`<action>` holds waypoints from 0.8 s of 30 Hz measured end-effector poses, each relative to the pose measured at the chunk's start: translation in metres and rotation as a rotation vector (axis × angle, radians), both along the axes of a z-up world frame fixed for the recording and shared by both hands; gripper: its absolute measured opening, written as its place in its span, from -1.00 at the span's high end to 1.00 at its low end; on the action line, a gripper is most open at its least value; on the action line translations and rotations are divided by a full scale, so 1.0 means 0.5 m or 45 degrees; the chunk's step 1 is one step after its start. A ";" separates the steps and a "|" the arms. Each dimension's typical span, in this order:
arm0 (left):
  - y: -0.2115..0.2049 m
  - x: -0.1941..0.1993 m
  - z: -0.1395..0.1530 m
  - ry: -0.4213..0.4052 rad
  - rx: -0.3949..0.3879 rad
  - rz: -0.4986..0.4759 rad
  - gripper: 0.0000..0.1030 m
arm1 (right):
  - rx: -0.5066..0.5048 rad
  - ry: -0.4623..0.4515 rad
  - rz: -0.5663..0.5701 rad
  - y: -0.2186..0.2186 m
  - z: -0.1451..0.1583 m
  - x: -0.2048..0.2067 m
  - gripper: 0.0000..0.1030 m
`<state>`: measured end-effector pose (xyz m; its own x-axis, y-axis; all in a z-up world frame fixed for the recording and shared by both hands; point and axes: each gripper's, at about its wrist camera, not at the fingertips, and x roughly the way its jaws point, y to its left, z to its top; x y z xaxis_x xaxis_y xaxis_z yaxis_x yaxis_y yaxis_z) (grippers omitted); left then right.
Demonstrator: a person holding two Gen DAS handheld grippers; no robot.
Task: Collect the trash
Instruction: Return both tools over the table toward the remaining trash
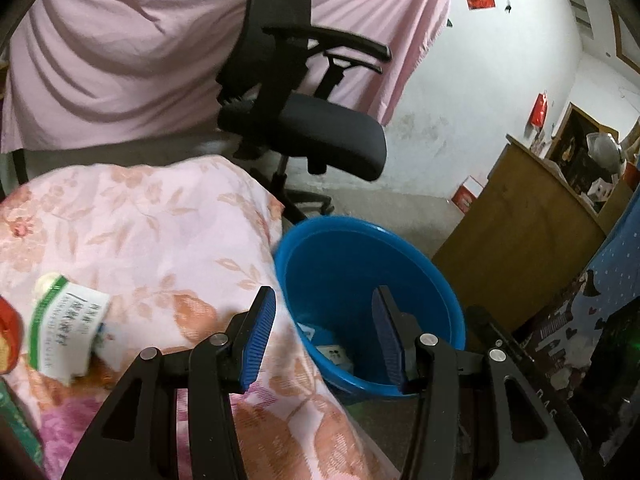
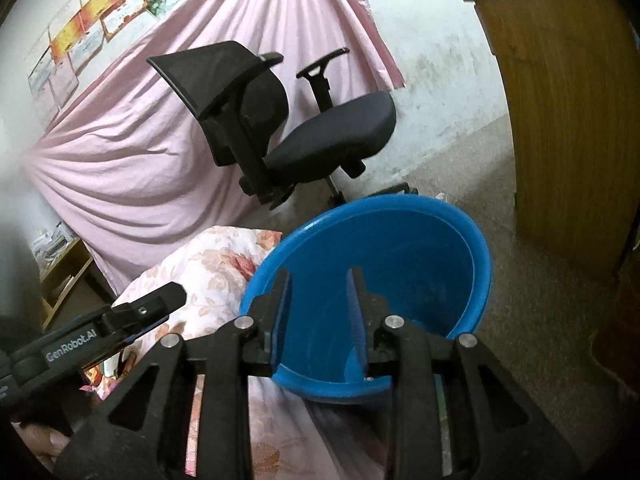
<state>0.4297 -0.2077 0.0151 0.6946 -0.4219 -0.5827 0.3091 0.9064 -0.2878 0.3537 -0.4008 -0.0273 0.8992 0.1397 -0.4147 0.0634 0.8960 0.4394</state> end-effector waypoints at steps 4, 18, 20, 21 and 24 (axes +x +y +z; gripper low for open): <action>0.029 -0.035 0.027 -0.083 0.013 0.040 0.09 | -0.023 -0.075 -0.001 0.009 0.027 -0.013 -0.19; 0.187 -0.180 0.106 -0.385 0.047 0.246 -0.65 | -0.153 -0.421 0.090 0.115 0.129 -0.085 -1.00; 0.211 -0.198 0.112 -0.429 0.056 0.294 -0.77 | -0.157 -0.448 0.100 0.127 0.133 -0.088 -1.00; 0.220 -0.204 0.113 -0.440 0.066 0.313 -0.83 | -0.160 -0.459 0.109 0.136 0.137 -0.088 -1.00; 0.256 -0.229 0.111 -0.491 0.080 0.388 -0.92 | -0.180 -0.501 0.135 0.165 0.147 -0.096 -1.00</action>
